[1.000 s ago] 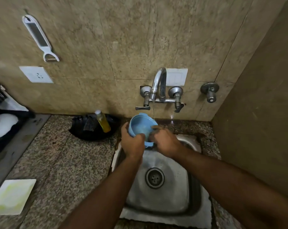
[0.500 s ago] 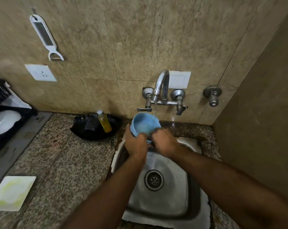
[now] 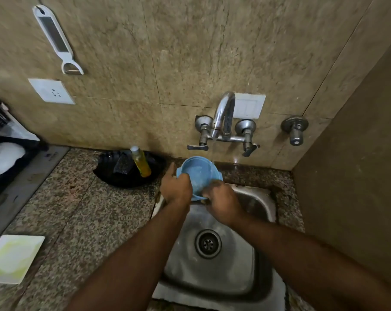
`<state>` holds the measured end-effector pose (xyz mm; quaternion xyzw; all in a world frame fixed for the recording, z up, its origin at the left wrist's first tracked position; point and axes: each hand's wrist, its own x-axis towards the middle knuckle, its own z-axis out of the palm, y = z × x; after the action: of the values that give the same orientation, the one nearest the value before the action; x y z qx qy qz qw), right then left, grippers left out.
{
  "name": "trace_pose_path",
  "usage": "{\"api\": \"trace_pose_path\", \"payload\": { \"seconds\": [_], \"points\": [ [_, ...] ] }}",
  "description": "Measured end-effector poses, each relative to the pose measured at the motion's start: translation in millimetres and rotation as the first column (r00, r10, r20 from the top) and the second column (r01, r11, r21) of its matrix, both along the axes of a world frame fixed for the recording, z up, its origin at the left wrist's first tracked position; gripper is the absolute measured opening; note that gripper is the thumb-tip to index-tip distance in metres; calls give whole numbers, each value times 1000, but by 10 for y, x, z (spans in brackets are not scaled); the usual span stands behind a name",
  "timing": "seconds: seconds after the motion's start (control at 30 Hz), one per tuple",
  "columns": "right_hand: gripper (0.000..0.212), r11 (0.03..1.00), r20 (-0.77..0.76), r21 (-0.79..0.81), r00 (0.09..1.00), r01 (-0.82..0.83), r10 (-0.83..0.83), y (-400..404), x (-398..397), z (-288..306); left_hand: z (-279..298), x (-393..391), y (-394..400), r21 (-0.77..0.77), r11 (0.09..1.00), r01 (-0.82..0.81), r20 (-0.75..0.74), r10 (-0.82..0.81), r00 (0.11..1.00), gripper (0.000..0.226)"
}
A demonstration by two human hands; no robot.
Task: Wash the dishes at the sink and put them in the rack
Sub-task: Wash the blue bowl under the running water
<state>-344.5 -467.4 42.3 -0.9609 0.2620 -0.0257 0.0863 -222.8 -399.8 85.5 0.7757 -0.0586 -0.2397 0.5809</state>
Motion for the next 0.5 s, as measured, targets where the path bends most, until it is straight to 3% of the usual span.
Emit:
{"api": "trace_pose_path", "payload": {
  "seconds": [0.1,0.2,0.27,0.37,0.43,0.5],
  "points": [
    [30,970,-111,-97,971,-225,214,-144,-123,12,-79,65,26,124,985,116,45,-123,991,33],
    [77,860,-304,-227,872,-457,383,-460,-180,129,-109,222,-15,160,925,345,-147,-324,935,26],
    [87,807,-401,-268,823,-525,402,-614,-137,201,-102,337,-90,175,887,426,-214,-388,896,31],
    [50,823,-432,-264,824,-503,365,-678,8,184,-67,395,-189,103,904,414,-223,-385,896,32],
    [39,936,-391,-142,887,-323,247,-606,96,171,-176,312,-184,-6,934,358,-230,-350,908,43],
    [30,987,-302,-69,946,-148,121,-454,154,183,-421,133,-129,-122,958,259,-195,-279,940,70]
  ]
}}
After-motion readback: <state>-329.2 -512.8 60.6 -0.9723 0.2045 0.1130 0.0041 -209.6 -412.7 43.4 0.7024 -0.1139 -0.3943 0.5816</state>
